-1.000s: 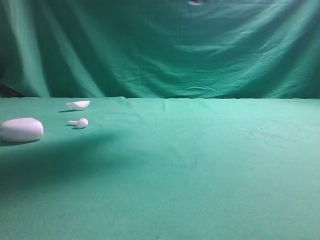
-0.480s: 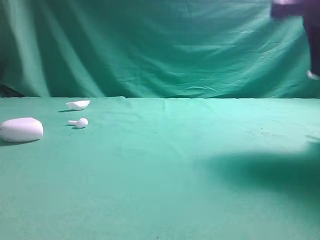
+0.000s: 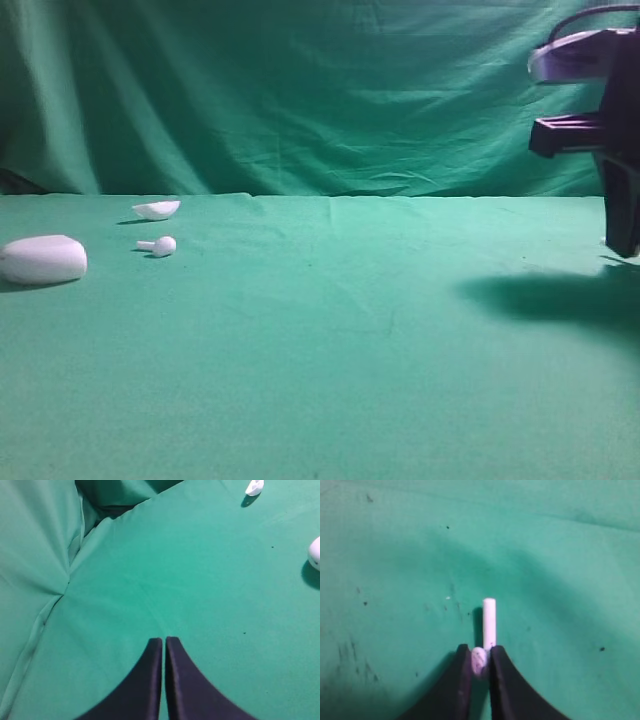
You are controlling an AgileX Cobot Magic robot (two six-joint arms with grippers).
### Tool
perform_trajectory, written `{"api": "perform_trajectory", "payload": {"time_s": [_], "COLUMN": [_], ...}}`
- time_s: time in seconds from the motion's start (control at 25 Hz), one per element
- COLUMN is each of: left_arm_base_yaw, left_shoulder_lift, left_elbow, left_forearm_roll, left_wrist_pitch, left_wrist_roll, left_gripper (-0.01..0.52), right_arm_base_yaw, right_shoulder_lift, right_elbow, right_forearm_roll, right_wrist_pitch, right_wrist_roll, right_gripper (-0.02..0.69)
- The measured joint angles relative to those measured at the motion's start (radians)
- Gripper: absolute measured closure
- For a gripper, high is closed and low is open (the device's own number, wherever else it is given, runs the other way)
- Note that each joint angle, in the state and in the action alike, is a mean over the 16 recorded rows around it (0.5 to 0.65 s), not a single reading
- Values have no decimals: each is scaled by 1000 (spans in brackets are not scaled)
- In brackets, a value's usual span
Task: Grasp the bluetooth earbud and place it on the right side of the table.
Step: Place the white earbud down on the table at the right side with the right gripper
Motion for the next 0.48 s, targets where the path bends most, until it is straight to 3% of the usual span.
{"api": "perform_trajectory", "payload": {"time_s": [0.24, 0.48], "left_arm_base_yaw": [0, 0], "left_shoulder_lift": [0, 0], "left_elbow": [0, 0], "left_forearm_roll": [0, 0], "left_wrist_pitch": [0, 0], "left_wrist_roll": [0, 0], "left_gripper": [514, 514], "right_arm_base_yaw": [0, -2], "right_shoulder_lift": [47, 65], "right_elbow": [6, 4], "right_forearm_roll": [-1, -3], "right_wrist_pitch": [-52, -58], "right_wrist_roll": [1, 1], "right_gripper": [551, 441]}}
